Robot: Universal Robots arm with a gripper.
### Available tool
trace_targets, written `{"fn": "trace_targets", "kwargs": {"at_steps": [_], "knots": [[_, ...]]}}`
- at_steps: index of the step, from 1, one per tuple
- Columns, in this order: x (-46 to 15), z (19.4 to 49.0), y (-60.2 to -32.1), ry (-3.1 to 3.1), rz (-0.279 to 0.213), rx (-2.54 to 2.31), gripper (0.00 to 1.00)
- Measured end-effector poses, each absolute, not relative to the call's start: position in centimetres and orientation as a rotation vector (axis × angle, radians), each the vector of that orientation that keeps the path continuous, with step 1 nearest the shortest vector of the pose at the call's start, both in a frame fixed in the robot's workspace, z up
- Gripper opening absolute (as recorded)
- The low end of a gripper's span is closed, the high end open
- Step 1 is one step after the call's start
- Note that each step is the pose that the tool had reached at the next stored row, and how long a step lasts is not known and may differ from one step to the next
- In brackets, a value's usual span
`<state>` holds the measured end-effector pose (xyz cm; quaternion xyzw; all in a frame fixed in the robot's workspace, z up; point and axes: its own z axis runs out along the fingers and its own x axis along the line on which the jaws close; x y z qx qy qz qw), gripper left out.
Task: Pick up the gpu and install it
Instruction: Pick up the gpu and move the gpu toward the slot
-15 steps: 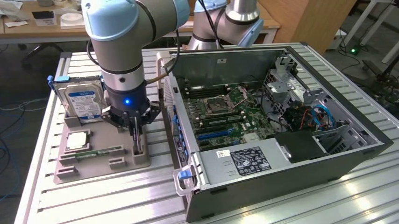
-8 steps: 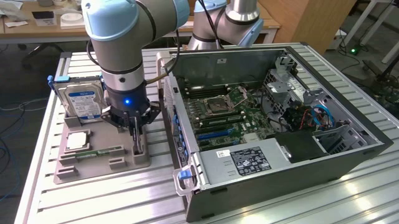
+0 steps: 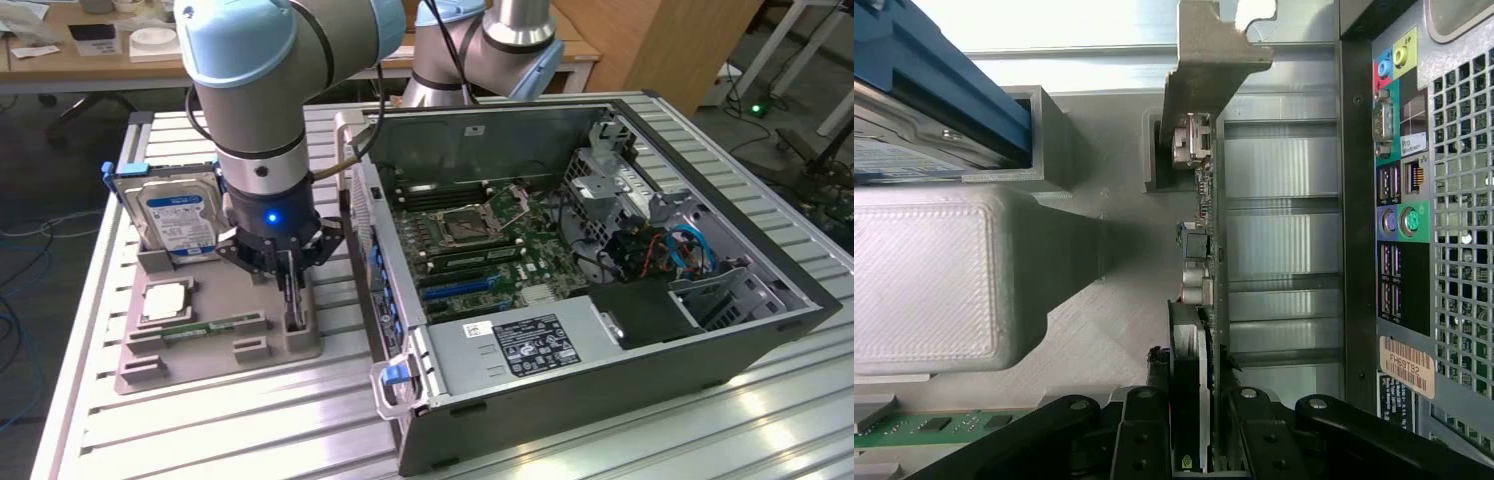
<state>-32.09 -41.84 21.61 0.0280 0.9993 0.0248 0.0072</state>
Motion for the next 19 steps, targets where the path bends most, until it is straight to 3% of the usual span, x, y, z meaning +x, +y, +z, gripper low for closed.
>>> {"fn": "trace_targets", "kwargs": {"at_steps": [19], "knots": [[-32.1,24.7,-41.9,3.125,0.083,0.088,0.27]]}}
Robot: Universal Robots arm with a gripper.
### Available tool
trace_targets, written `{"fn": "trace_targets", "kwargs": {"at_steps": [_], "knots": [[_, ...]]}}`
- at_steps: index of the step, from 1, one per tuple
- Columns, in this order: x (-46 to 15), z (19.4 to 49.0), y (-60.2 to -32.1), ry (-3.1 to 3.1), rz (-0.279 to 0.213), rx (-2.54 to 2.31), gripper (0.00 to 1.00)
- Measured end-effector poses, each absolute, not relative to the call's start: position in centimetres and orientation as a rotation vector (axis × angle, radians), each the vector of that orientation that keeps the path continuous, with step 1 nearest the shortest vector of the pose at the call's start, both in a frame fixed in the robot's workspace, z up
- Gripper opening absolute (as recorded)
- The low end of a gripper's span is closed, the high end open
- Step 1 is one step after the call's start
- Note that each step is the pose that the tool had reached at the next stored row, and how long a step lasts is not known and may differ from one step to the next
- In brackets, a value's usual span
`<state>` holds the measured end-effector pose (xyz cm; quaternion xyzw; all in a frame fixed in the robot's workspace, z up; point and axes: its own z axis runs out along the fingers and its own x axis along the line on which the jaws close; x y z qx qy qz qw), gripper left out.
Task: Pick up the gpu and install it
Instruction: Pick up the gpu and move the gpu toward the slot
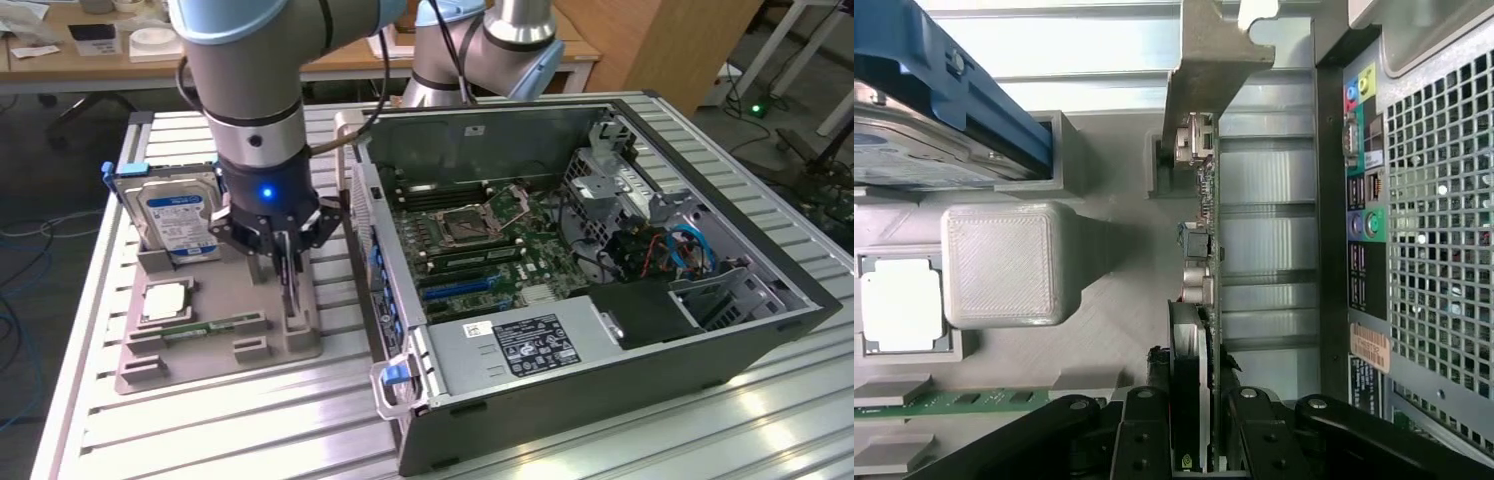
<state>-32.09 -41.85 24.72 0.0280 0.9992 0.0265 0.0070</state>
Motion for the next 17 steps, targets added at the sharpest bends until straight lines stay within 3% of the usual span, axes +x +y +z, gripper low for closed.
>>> {"fn": "trace_targets", "kwargs": {"at_steps": [17], "knots": [[-32.1,26.4,-41.9,3.125,0.083,0.087,0.27]]}}
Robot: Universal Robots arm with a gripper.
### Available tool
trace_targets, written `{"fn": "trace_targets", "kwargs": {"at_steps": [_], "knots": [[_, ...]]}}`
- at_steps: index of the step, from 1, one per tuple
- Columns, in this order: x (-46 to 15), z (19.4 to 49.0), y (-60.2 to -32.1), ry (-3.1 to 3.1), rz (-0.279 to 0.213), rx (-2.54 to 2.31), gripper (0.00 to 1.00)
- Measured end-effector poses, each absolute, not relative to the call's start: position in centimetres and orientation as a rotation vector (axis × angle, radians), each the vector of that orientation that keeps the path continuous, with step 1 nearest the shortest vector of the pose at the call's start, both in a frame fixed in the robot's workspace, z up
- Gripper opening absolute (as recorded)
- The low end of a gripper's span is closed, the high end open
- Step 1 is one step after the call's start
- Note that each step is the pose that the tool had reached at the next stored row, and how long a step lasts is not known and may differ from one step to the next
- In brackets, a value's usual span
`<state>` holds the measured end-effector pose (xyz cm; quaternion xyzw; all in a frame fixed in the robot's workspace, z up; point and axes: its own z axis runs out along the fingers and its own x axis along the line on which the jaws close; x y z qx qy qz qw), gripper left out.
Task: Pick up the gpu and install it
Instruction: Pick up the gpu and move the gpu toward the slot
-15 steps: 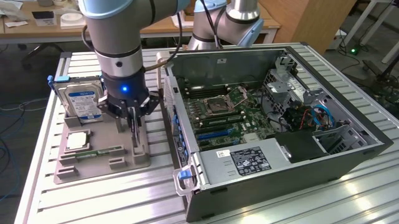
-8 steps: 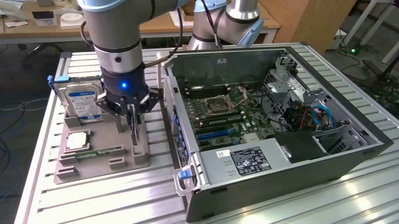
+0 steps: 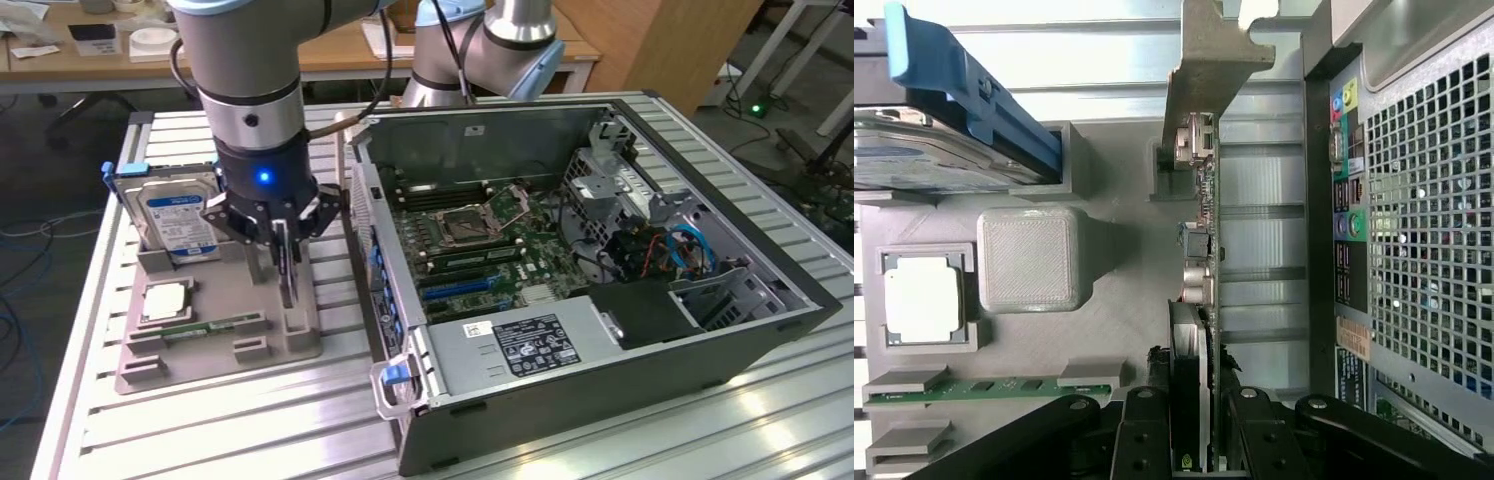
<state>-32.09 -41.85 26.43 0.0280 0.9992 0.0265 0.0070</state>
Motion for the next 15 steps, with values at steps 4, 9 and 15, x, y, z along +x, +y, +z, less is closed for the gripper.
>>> {"fn": "trace_targets", "kwargs": {"at_steps": [4,9,15], "knots": [[-32.09,26.69,-41.85,3.125,0.083,0.088,0.27],[-32.09,26.98,-41.85,3.125,0.083,0.088,0.27],[-32.09,27.38,-41.86,3.125,0.083,0.087,0.27]]}}
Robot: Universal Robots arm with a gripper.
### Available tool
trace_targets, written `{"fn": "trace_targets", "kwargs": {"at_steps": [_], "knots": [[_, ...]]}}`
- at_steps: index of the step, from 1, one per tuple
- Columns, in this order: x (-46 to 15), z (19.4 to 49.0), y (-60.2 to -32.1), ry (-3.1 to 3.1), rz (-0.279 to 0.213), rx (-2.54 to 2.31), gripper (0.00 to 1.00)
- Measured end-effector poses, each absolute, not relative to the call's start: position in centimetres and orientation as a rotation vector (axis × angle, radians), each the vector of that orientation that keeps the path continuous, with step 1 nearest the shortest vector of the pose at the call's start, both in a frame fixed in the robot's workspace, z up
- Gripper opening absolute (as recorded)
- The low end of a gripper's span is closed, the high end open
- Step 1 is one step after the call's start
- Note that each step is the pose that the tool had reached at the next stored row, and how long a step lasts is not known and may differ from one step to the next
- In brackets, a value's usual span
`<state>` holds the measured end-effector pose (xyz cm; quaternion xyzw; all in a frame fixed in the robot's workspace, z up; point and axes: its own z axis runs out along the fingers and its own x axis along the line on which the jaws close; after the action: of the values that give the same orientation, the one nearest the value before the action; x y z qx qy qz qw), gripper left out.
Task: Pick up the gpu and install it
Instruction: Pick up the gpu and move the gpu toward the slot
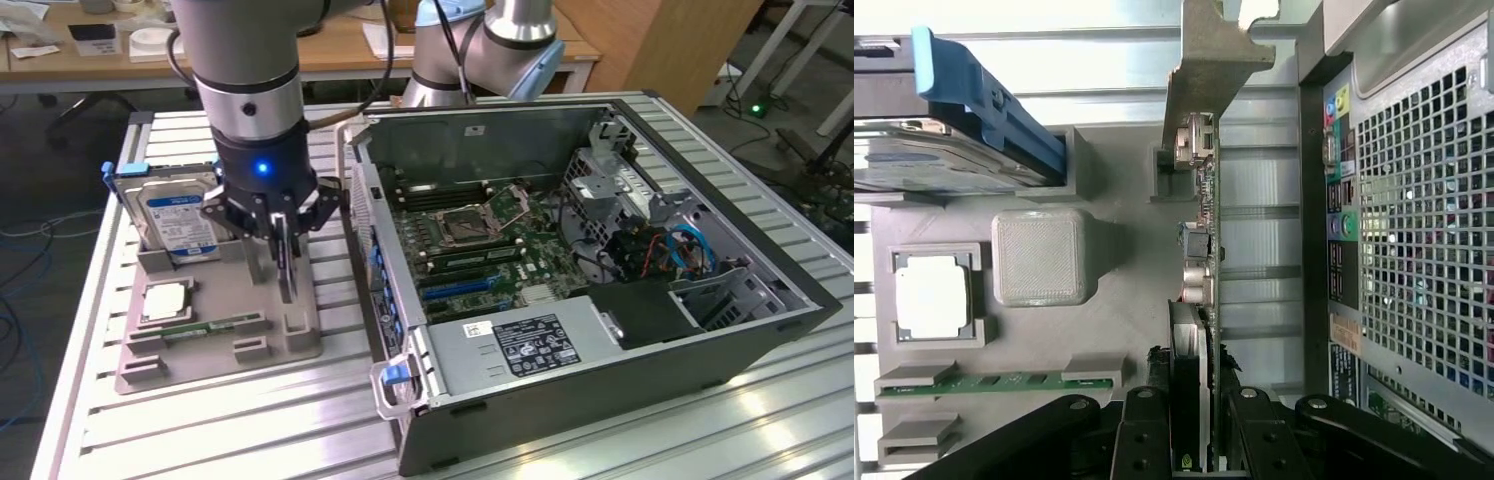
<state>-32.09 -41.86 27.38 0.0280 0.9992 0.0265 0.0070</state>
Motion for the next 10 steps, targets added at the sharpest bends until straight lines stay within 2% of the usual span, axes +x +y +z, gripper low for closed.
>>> {"fn": "trace_targets", "kwargs": {"at_steps": [10], "knots": [[-32.09,27.95,-41.86,3.125,0.083,0.087,0.27]]}}
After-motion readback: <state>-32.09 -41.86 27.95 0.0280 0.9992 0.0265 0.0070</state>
